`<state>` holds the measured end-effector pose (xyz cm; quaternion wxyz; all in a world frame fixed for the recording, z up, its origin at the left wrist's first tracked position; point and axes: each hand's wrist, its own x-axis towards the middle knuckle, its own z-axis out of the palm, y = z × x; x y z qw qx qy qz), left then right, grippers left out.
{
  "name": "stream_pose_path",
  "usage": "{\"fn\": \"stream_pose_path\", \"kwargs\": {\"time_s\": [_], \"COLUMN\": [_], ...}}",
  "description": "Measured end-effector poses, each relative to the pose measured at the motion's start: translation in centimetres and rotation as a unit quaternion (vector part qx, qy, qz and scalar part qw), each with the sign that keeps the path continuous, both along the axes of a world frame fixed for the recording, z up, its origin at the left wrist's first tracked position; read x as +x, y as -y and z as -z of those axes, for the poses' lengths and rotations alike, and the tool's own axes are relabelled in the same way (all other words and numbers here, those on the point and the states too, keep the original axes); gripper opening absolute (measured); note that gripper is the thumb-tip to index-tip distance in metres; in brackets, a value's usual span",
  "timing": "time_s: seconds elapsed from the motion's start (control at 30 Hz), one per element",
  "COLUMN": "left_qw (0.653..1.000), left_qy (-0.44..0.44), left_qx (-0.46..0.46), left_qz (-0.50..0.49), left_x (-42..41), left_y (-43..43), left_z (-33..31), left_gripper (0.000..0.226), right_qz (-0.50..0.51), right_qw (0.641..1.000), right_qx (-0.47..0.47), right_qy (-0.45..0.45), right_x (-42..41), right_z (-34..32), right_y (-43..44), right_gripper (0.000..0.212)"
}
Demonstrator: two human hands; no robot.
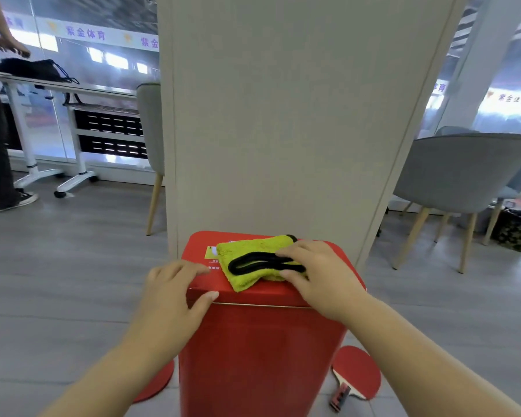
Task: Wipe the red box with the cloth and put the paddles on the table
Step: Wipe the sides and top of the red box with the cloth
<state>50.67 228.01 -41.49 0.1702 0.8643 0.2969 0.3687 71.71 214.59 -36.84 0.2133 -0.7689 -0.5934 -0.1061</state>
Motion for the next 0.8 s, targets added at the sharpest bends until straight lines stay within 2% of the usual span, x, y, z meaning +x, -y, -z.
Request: {"fn": "stream_pose_path", "kwargs": {"time_s": [0.1,0.2,0.37,0.5,0.6,0.7,0.8], "left_qw": [0.999,0.998,0.999,0.997,0.995,0.994,0.997], "left_qy": [-0.041,-0.057,-0.014,0.012,0.041,0.048,0.03], "left_qx": [0.003,0.002,0.027,0.075,0.094,0.095,0.069], "left_qz": [-0.02,-0.027,-0.029,-0.004,0.003,0.018,0.027], "left_x": [0.8,1.7,3.0,3.4,3.8,3.9,3.8], "left_y": [0.0,-0.1,-0.4,-1.9,-2.6,-3.2,-4.5], "left_z": [1.2,2.2,3.0,4.1,4.2,4.1,3.9], "left_gripper": [0.05,0.062,0.062,0.067,0.065,0.065,0.062], "right_qz": [0.031,0.097,0.162,0.121,0.085,0.074,0.085], "right_qw": [0.998,0.993,0.985,0.981,0.966,0.962,0.964], "right_qx": [0.062,0.071,-0.011,-0.137,-0.205,-0.199,-0.186], "right_qy": [0.001,-0.019,-0.051,-0.072,-0.13,-0.172,-0.168], "right_x": [1.6,3.8,8.2,10.6,11.7,12.1,11.6], "right_z": [0.9,1.1,1.1,1.2,1.6,1.9,2.5], "right_y": [2.0,2.7,1.4,-0.8,-2.2,-2.6,-2.2], "right_gripper": [0.031,0.026,0.038,0.053,0.051,0.049,0.049]}}
